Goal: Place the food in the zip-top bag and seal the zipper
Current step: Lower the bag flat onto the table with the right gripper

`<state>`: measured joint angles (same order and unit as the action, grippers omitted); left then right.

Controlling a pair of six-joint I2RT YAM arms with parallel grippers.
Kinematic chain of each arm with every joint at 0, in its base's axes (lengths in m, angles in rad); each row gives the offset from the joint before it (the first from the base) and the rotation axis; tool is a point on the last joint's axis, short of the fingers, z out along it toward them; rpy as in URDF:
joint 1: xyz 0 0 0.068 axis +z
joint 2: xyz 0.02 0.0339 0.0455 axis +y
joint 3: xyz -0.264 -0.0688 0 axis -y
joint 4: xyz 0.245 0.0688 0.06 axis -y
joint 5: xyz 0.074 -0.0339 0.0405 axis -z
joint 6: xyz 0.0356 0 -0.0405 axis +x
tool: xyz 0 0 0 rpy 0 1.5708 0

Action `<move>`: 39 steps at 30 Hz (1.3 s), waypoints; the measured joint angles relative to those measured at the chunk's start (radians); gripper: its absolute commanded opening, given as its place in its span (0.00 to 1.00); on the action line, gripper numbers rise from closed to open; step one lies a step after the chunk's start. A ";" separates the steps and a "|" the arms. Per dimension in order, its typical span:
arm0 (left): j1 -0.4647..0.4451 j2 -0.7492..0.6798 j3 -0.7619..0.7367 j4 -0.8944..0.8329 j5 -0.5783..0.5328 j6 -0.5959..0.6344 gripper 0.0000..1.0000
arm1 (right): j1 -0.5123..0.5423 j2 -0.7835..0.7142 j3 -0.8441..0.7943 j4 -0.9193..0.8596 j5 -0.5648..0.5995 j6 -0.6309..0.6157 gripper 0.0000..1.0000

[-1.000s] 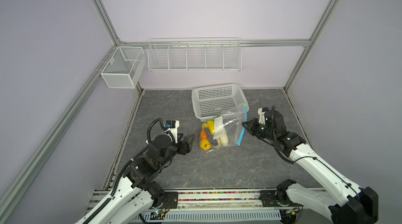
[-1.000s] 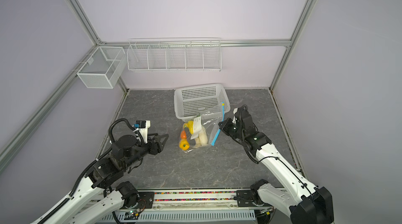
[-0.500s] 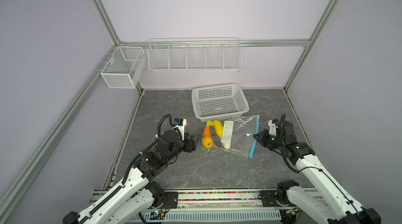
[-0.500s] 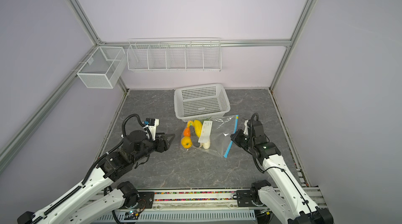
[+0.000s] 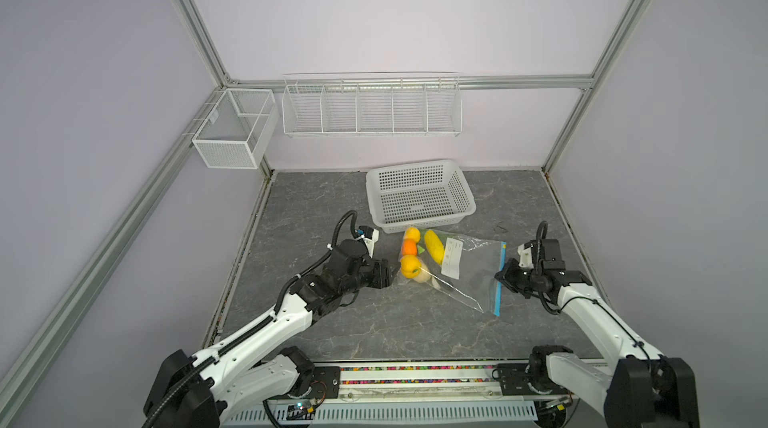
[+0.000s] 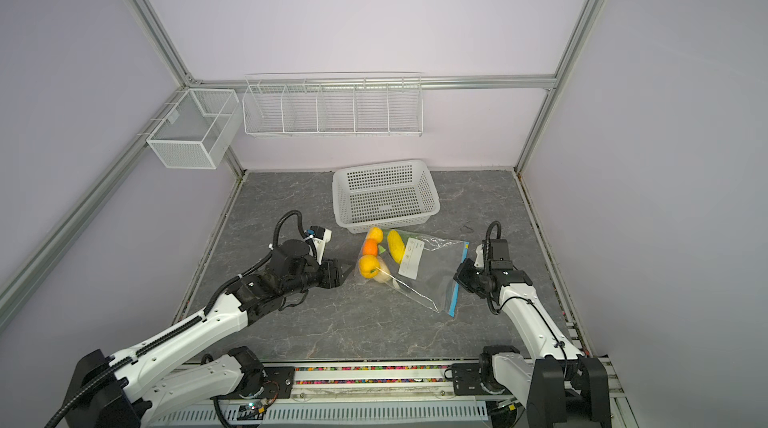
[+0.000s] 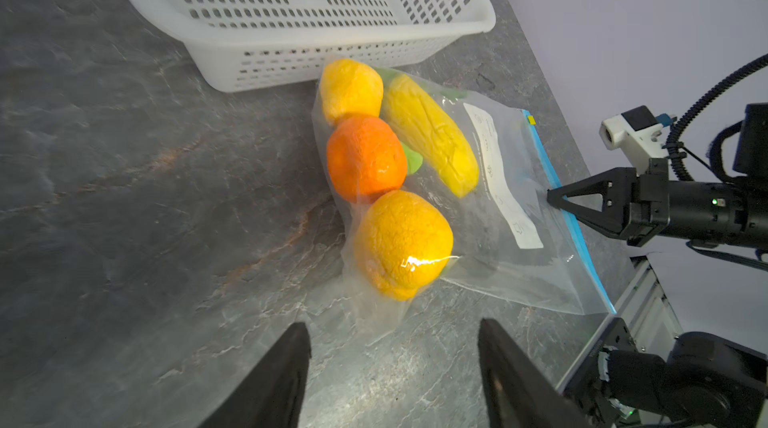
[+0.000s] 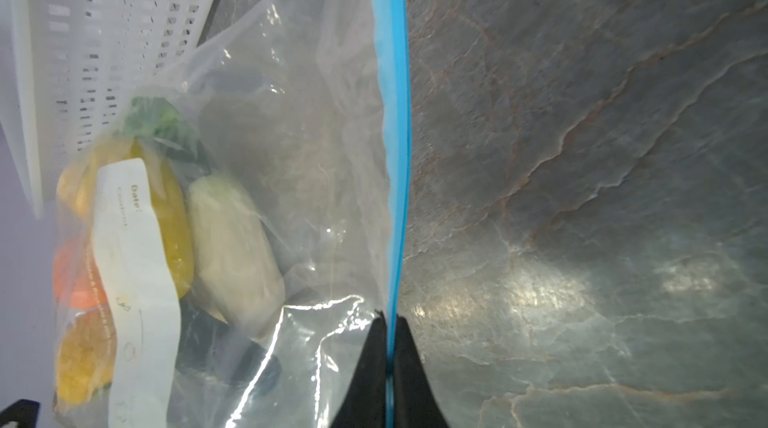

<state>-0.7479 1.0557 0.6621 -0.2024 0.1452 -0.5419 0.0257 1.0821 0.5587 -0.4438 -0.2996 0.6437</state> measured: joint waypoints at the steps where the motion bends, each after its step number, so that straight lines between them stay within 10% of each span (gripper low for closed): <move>1: 0.000 0.032 0.000 0.019 0.020 -0.008 0.60 | -0.008 0.010 -0.002 0.009 -0.003 -0.009 0.15; 39: 0.000 0.196 -0.106 0.333 0.268 -0.021 0.07 | -0.024 0.077 0.023 0.084 -0.080 -0.061 0.13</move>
<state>-0.7483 1.2522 0.5564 0.1303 0.4129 -0.5629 0.0013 1.1591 0.5819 -0.3603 -0.3794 0.5831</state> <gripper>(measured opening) 0.065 0.127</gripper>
